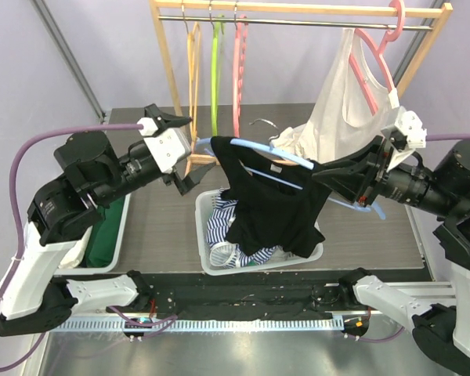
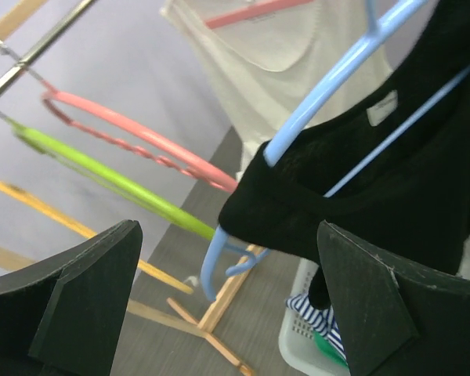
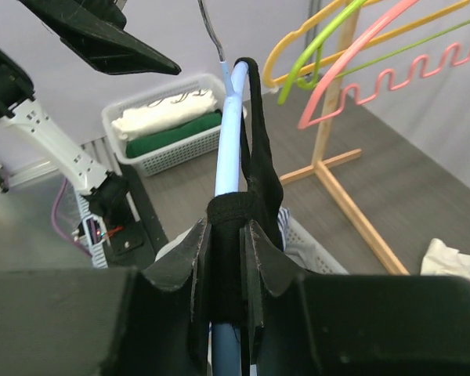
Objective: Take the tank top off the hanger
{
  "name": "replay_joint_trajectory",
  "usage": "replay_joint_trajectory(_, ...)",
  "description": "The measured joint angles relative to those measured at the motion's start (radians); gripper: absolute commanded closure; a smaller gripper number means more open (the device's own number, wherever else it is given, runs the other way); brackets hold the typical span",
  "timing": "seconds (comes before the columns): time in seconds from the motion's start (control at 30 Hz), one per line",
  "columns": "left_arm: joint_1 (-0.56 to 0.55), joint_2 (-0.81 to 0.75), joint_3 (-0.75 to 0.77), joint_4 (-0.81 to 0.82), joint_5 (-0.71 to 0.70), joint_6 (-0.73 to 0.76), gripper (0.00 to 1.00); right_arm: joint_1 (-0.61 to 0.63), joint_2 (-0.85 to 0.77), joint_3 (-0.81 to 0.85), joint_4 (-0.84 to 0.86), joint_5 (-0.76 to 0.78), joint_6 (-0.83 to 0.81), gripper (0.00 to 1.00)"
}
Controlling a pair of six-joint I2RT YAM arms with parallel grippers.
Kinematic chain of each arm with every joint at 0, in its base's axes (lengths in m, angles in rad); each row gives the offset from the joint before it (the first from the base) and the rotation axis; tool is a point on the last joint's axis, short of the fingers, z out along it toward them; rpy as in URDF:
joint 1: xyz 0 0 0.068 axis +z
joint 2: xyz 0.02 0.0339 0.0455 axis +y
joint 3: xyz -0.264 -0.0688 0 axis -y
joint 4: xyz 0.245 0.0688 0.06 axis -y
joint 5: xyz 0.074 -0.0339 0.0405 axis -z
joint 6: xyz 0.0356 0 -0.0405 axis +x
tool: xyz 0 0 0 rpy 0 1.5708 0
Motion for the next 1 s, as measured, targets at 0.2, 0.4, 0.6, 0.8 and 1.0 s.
replay_joint_trajectory(0.2, 0.002, 0.014, -0.003, -0.120, 0.174, 0.038, 0.00, 0.000, 0.020, -0.028, -0.026, -0.086, -0.024, 0.99)
replay_joint_trajectory(0.4, 0.003, 0.064, 0.018, -0.268, 0.337, 0.095, 0.09, 0.000, 0.022, -0.047, -0.028, -0.147, -0.034, 0.99)
replay_joint_trajectory(0.6, 0.003, 0.073, 0.026, -0.314, 0.358, 0.125, 0.19, 0.000, 0.022, -0.068, -0.026, -0.188, -0.040, 0.99)
replay_joint_trajectory(0.8, 0.003, 0.058, 0.010, -0.301, 0.287, 0.158, 0.34, 0.000, 0.012, -0.071, -0.025, -0.188, -0.046, 0.99)
replay_joint_trajectory(1.0, 0.004, 0.040, -0.023, -0.298, 0.265, 0.179, 0.51, 0.000, 0.005, -0.071, -0.023, -0.193, -0.046, 0.99)
